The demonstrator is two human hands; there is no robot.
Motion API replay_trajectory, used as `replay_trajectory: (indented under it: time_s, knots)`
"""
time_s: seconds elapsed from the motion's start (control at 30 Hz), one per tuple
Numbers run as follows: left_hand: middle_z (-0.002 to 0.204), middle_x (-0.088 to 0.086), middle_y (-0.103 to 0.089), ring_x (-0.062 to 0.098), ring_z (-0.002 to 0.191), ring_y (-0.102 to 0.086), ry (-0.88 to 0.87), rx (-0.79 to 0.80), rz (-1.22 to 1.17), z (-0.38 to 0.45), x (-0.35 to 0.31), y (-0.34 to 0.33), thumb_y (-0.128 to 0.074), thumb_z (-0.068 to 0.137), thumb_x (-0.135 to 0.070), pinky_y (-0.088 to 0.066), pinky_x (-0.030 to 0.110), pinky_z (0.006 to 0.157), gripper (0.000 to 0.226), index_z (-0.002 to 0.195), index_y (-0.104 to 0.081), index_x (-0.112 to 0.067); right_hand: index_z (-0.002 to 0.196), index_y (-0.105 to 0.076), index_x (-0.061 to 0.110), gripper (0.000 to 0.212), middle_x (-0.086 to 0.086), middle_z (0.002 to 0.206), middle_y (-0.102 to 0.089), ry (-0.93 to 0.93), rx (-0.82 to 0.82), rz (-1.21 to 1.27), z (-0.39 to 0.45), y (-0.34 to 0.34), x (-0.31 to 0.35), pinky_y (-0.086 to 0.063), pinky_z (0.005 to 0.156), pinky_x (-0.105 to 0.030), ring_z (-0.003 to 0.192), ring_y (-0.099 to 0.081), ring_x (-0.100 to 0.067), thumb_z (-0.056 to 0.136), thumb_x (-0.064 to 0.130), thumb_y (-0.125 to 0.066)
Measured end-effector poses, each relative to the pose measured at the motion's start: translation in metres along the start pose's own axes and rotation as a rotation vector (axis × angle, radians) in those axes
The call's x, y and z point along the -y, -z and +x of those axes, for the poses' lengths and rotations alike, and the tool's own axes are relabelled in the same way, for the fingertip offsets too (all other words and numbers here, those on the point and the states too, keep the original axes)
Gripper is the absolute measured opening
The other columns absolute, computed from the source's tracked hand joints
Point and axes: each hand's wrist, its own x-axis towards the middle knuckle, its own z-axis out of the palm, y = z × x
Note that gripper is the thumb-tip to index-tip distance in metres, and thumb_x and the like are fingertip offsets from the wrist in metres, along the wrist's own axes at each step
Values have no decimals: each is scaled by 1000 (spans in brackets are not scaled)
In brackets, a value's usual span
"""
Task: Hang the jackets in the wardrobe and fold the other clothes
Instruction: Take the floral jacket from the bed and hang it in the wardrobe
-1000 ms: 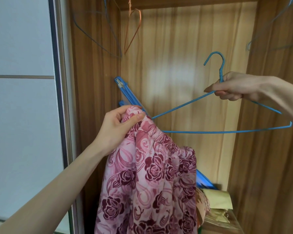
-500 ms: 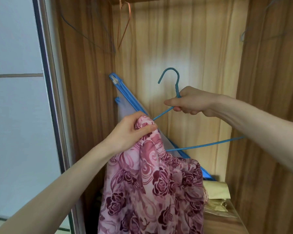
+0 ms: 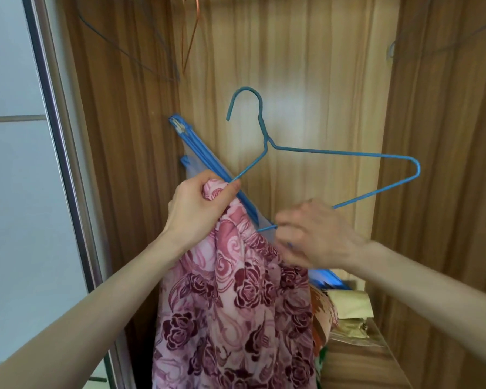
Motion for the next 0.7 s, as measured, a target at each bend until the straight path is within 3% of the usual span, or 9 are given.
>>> replay_trajectory:
  time_s: [0.1,0.23,0.37,0.47,0.57,0.7]
  knots:
    - [74,-6,-72,20,78,-71,-25,-1,-23,-1,-1,-2,-65,84,-71,-58,54,82,51,79,-66,-20,111,-51,14,23,-7,102,-65,-50,33,73,-29,-16,17,-39,71,-35,85,-55,-23,99,28,-64]
    - [75,-4,-71,21,78,-71,-33,-42,-36,0,3,-2,-65,87,-69,-58,55,81,49,79,-66,-20,126,-53,13,30,-8,120,-66,-259,177,221,-52,-31,31,-48,84,-36,102,-63,-24,104,33,-58]
    - [74,0,-69,27,78,-70,-62,-70,-81,0,3,-1,-63,90,-69,-57,55,80,55,79,-66,-15,139,-45,24,47,3,128,-66,-650,396,500,-65,-36,42,-53,90,-38,111,-65,-15,106,57,-47]
    - [73,1,-68,27,78,-69,-67,-99,-90,-2,3,1,-62,91,-68,-56,54,79,58,78,-65,-12,131,-52,27,37,9,114,-67,-653,466,555,-73,-36,33,-51,91,-36,100,-62,-6,107,54,-47]
    - [73,3,-68,28,78,-68,-59,-121,-70,-3,10,10,-62,93,-66,-56,54,78,58,78,-65,-11,118,-58,29,23,18,98,-60,-600,471,465,-93,-34,16,-39,108,-34,88,-54,2,112,43,-41]
    - [68,7,-66,30,72,-68,-50,-126,-41,-7,21,25,-61,97,-64,-56,55,72,60,71,-61,-10,107,-61,17,42,3,92,-64,-615,498,284,-127,-11,-18,-43,99,-38,88,-62,-19,113,36,-24]
